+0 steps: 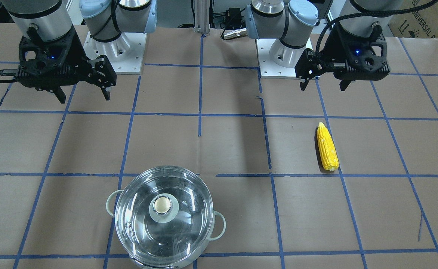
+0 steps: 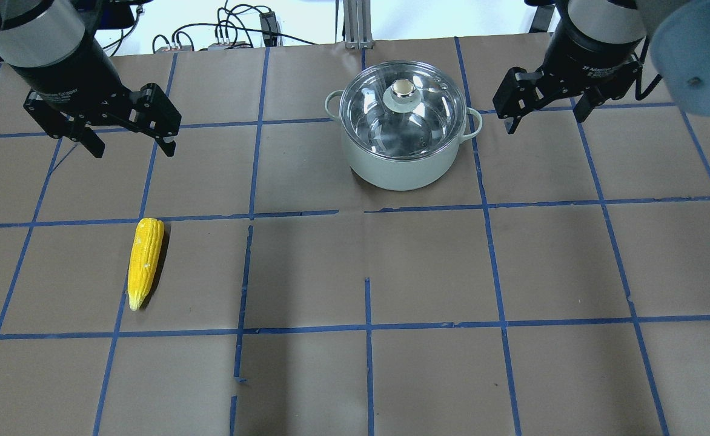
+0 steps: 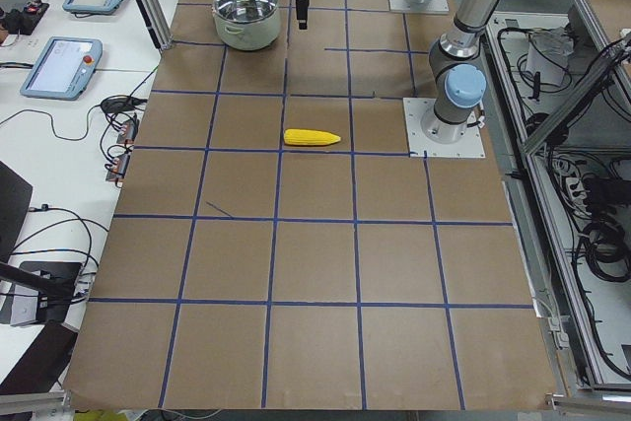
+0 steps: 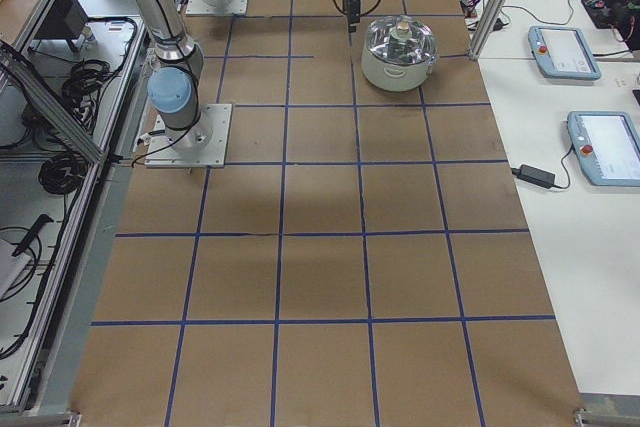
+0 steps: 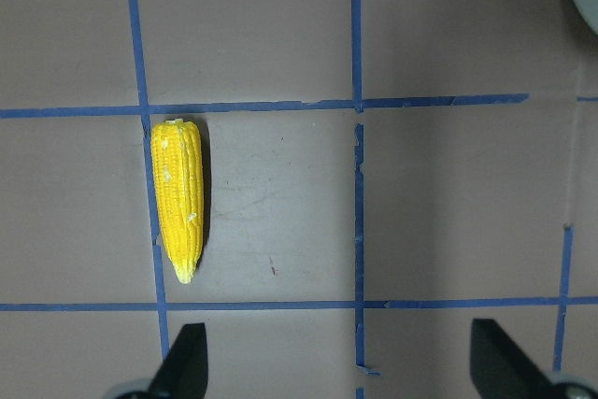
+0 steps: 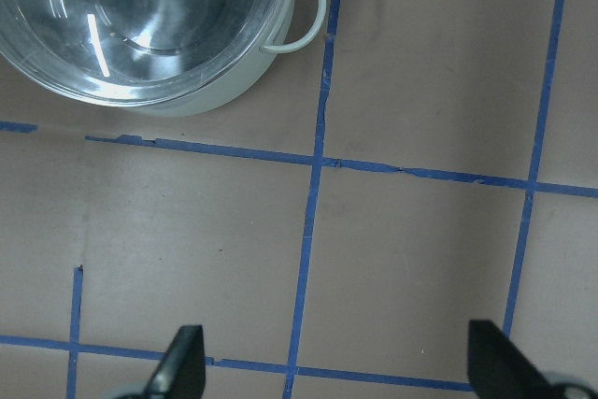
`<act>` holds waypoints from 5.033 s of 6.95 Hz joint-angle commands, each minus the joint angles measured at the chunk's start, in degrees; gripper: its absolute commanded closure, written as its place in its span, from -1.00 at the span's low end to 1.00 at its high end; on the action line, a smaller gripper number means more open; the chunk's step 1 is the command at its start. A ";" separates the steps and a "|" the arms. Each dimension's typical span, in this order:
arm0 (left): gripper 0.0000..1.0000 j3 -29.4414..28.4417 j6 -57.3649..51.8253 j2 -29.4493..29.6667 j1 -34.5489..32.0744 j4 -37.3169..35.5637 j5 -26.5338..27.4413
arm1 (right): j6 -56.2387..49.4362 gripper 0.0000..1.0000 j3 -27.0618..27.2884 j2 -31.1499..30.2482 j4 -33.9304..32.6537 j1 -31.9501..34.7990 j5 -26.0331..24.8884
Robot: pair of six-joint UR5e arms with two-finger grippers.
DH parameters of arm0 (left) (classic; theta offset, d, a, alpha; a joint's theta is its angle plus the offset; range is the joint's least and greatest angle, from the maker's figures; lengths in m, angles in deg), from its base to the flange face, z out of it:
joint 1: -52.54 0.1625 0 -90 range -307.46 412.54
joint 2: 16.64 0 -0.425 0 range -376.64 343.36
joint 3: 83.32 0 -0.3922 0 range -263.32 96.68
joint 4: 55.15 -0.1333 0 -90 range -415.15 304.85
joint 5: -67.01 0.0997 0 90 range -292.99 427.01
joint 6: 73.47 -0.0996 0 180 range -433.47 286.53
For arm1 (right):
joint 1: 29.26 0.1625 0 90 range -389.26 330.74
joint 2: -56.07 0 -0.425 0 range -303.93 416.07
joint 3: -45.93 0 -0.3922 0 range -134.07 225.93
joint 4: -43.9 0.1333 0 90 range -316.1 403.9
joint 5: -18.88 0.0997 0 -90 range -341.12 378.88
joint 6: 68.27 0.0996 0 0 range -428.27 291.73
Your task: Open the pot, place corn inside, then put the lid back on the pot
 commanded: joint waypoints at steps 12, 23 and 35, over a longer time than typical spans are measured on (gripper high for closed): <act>-1.00 0.02 0.09 -0.01 -0.01 0.26 0.17 | 7.02 -0.97 -19.22 24.39 -7.88 10.98 0.70; -1.00 0.02 0.00 0.69 0.43 0.87 0.26 | 7.91 -0.94 -22.34 34.37 -14.03 12.65 0.00; -1.00 0.46 -2.71 0.95 1.04 1.05 0.52 | -1.22 0.84 -26.20 25.09 -0.36 6.01 -0.44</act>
